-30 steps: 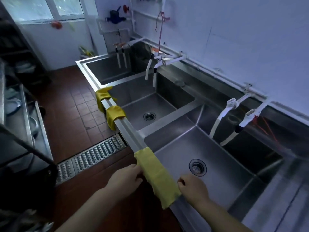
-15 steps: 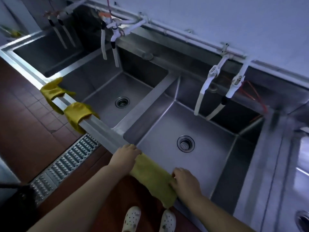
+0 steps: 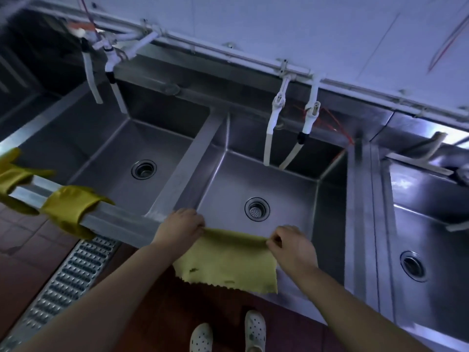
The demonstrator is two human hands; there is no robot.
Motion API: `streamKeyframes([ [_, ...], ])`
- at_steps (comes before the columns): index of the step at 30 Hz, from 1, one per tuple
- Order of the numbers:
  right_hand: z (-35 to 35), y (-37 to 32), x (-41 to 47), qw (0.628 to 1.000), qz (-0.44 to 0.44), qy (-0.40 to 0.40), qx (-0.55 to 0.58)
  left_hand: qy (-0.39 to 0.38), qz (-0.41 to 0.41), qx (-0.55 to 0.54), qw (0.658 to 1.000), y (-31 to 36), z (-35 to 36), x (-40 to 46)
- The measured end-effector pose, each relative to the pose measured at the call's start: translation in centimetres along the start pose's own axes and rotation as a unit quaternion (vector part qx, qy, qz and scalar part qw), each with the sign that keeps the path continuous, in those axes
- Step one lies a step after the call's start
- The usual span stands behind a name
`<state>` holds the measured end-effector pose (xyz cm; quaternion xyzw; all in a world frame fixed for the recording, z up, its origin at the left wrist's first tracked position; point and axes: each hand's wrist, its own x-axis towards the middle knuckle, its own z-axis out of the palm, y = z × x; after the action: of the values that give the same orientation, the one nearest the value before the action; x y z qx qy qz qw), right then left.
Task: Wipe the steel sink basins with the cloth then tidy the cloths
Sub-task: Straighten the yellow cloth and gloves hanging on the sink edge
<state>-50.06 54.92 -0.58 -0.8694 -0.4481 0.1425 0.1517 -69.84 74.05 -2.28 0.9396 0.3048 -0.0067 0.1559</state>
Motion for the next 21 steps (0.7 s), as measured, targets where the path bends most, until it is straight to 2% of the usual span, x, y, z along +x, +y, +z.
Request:
streamKeyframes([
  [4,-2.7,0.0,-0.6,0.991,-0.057,0.114,-0.027,0.092,0.063,-0.029,0.993,0.8,-3.5,-0.1],
  [7,-3.3,0.2,-2.2,0.979,-0.119,0.159,-0.048,0.139,0.115,0.021,0.983,1.3,-4.5,-1.5],
  [11,-0.9,1.0,-4.9,0.982,-0.150,0.098,-0.066,0.076,0.149,0.057,0.984,1.0,-2.5,-3.9],
  [15,2.8,1.4,-7.3,0.979,-0.188,0.004,-0.081,-0.021,0.172,0.036,0.984,0.0,0.8,-6.5],
  [19,5.0,1.1,-8.9,0.979,-0.178,-0.051,-0.082,-0.090,0.170,0.014,0.981,-0.5,2.4,-8.3],
  [21,5.3,1.0,-9.1,0.980,-0.166,-0.079,-0.080,-0.091,0.154,0.011,0.984,-0.7,2.6,-8.7],
])
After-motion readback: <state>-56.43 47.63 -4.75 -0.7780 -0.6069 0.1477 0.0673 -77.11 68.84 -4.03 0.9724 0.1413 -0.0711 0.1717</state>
